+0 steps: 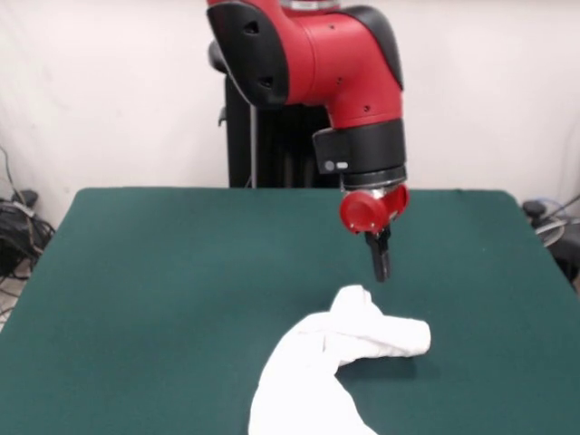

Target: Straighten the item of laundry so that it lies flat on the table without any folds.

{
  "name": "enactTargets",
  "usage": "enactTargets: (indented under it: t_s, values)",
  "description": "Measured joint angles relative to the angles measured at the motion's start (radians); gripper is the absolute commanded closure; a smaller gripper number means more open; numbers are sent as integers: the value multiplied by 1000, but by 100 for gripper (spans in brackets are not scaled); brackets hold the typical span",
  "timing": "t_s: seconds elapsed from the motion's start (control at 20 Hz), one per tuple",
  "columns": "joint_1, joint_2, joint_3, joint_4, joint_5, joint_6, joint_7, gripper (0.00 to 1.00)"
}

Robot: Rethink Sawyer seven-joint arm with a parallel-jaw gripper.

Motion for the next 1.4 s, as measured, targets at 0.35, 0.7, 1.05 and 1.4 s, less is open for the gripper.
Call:
enactTargets:
  t_s: [0.35, 0.7, 1.05, 1.4]
  values:
    - [0, 0, 0, -21, 0, 0, 0, 100]
    - [0, 1, 0, -55, 0, 10, 0, 100]
    - [14, 1, -20, -86, 0, 68, 0, 100]
    - [25, 1, -52, -100, 0, 133, 0, 0]
